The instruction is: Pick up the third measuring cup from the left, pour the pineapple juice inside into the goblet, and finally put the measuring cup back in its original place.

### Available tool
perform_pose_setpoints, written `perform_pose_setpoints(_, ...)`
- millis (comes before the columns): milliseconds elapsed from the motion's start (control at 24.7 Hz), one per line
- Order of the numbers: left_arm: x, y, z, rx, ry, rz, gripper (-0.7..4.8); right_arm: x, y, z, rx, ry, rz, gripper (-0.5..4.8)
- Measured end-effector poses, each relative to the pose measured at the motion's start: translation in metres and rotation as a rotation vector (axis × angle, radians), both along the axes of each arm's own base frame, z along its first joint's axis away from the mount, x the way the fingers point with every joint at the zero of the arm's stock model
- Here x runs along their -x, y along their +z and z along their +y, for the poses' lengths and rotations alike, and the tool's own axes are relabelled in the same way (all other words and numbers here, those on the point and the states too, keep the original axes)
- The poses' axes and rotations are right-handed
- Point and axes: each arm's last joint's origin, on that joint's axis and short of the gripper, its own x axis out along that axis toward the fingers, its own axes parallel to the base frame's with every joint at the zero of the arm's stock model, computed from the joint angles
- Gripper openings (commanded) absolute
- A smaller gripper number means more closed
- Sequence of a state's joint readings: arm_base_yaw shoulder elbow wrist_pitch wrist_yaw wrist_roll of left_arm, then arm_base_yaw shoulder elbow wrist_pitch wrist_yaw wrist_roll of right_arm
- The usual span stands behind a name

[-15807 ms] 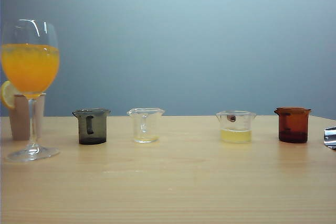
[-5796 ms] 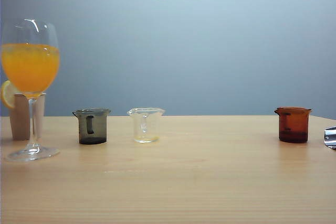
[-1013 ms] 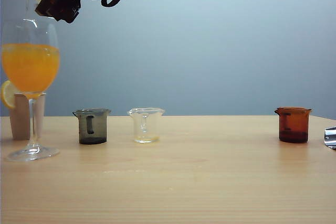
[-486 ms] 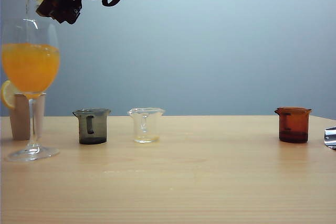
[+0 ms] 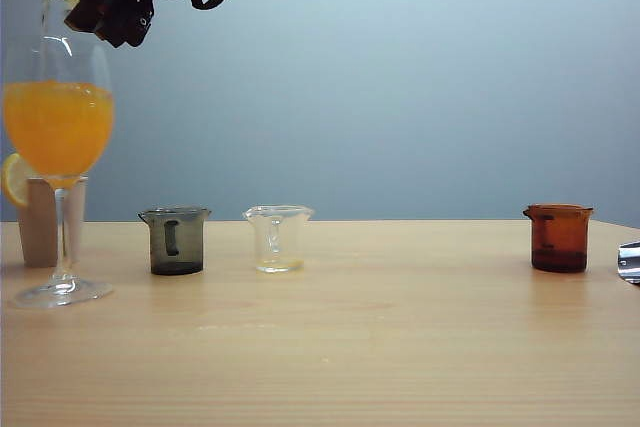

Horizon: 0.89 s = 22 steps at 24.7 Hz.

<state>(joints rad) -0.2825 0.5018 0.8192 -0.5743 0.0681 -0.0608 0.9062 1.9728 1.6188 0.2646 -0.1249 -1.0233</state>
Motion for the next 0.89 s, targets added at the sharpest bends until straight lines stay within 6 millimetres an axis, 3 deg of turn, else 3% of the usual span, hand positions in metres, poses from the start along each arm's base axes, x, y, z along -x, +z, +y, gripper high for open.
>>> perform_pose_setpoints(892, 0.0007, -0.0027, 0.0002, -0.008, 0.000, 0.028, -0.05, -0.0001, 0.0000, -0.0001, 0.049, 0.008, -0.081, 0.21)
